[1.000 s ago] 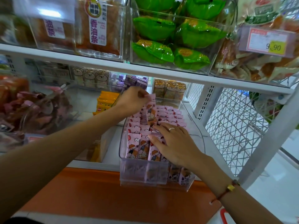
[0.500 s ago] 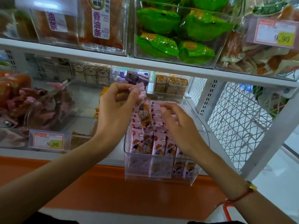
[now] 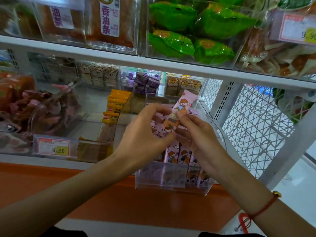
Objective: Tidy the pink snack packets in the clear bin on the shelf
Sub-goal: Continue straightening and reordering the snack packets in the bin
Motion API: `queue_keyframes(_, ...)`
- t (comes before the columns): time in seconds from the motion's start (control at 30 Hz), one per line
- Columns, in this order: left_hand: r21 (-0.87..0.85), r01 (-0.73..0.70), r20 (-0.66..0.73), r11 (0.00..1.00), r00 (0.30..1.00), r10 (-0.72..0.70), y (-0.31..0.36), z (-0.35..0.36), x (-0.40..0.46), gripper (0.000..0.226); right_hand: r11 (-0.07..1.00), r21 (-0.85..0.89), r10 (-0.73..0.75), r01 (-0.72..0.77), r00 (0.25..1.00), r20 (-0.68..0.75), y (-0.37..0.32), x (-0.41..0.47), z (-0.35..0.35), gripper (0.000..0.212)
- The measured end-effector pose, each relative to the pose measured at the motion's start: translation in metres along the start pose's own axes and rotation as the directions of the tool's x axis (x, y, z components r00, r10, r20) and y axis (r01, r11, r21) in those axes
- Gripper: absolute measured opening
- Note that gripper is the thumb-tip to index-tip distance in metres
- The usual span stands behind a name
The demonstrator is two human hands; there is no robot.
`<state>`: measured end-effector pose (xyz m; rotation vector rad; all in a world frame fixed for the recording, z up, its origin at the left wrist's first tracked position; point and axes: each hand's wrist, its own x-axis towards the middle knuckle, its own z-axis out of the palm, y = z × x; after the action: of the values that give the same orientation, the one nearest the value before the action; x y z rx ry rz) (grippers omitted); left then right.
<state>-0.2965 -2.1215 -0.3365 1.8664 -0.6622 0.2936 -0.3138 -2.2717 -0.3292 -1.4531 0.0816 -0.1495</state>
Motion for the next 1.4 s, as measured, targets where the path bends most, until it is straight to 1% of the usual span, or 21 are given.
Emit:
queue_keyframes(0.07,0.070,-0.056,-0.037,0.996,0.998,0.058,0.000,0.003,-0.003,0.045,0.999,-0.023,-0.035,0.035,0.999,-0.007,0.000,-0.002,0.000,0.047)
queue_keyframes(0.13,0.085,-0.085,-0.066,0.993,0.994,0.090,0.001,0.004,-0.002,0.041,0.998,-0.025,-0.064,0.064,0.998,0.014,-0.001,-0.002,-0.002,0.055)
queue_keyframes(0.17,0.094,-0.092,-0.066,0.991,0.993,0.099,0.001,0.003,-0.001,0.040,0.996,-0.030,-0.079,0.080,0.996,0.038,-0.002,-0.002,-0.004,0.055)
queue_keyframes(0.2,0.103,-0.093,-0.059,0.990,0.993,0.099,0.002,0.003,-0.001,0.039,0.995,-0.022,-0.096,0.098,0.993,0.072,-0.003,-0.002,-0.005,0.048)
queue_keyframes(0.27,0.122,-0.084,-0.029,0.989,0.996,0.088,0.001,0.003,0.001,0.035,0.991,0.065,-0.123,0.115,0.984,0.128,-0.006,-0.002,-0.009,0.022)
queue_keyframes(0.3,0.145,-0.084,-0.010,0.986,0.996,0.087,0.000,0.003,0.002,0.033,0.987,0.116,-0.129,0.114,0.983,0.133,-0.007,-0.003,-0.010,0.017)
queue_keyframes(0.33,0.176,-0.089,0.006,0.980,0.996,0.089,0.000,0.003,0.002,0.033,0.984,0.130,-0.135,0.119,0.983,0.122,-0.007,-0.003,-0.012,0.017)
queue_keyframes(0.4,0.237,-0.104,0.012,0.966,0.994,0.104,-0.001,0.004,0.002,0.037,0.986,0.060,-0.157,0.153,0.986,0.061,-0.005,-0.003,-0.013,0.025)
queue_keyframes(0.5,0.284,-0.157,-0.027,0.946,0.985,0.172,-0.002,0.005,0.003,0.051,0.980,-0.037,-0.197,0.196,0.979,-0.052,-0.002,-0.003,-0.010,0.042)
queue_keyframes(0.57,0.266,-0.165,-0.037,0.950,0.983,0.181,-0.001,0.005,0.004,0.050,0.971,-0.092,-0.231,0.222,0.968,-0.095,-0.001,-0.004,-0.009,0.055)
queue_keyframes(0.63,0.227,-0.158,-0.026,0.961,0.985,0.168,0.000,0.003,0.006,0.044,0.961,-0.150,-0.245,0.232,0.966,-0.080,-0.002,-0.005,-0.008,0.062)
queue_keyframes(0.73,0.092,-0.075,0.021,0.993,0.997,0.073,0.000,0.000,0.011,0.042,0.972,-0.119,-0.206,0.203,0.978,-0.015,-0.004,-0.005,-0.009,0.070)
queue_keyframes(0.8,-0.072,0.049,0.113,0.996,0.993,-0.041,0.001,-0.004,0.015,0.038,0.973,-0.123,-0.197,0.197,0.980,0.015,-0.007,-0.006,-0.011,0.060)
queue_keyframes(0.87,-0.177,0.161,0.210,0.971,0.970,-0.122,0.001,-0.006,0.017,0.035,0.975,-0.138,-0.174,0.172,0.985,0.003,-0.007,-0.006,-0.011,0.047)
queue_keyframes(0.97,-0.219,0.291,0.278,0.931,0.933,-0.226,0.000,-0.004,0.015,0.047,0.979,-0.167,-0.117,0.113,0.993,-0.014,-0.003,-0.005,-0.011,0.040)
queue_keyframes(1.03,-0.222,0.316,0.280,0.922,0.927,-0.250,0.000,-0.004,0.015,0.053,0.978,-0.170,-0.122,0.119,0.993,-0.007,-0.002,-0.004,-0.010,0.038)
queue_keyframes(1.1,-0.153,0.260,0.232,0.953,0.947,-0.221,0.001,-0.006,0.017,0.061,0.971,-0.162,-0.175,0.178,0.984,0.031,-0.002,-0.004,-0.009,0.035)
queue_keyframes(1.17,-0.060,0.130,0.158,0.990,0.980,-0.119,0.000,-0.010,0.018,0.054,0.936,-0.218,-0.260,0.276,0.961,0.100,-0.003,-0.005,-0.008,0.037)
queue_keyframes(1.23,0.006,-0.001,0.087,1.000,0.996,0.001,0.000,-0.013,0.019,0.044,0.885,-0.267,-0.348,0.380,0.923,0.161,-0.003,-0.007,-0.007,0.039)
queue_keyframes(1.3,-0.010,-0.073,0.053,0.997,0.996,0.073,0.000,-0.014,0.018,0.040,0.853,-0.255,-0.412,0.455,0.887,0.207,-0.003,-0.009,-0.006,0.039)
queue_keyframes(1.4,-0.057,-0.100,0.046,0.993,0.994,0.102,0.000,-0.012,0.017,0.035,0.815,-0.270,-0.447,0.512,0.853,0.267,-0.003,-0.011,-0.006,0.035)
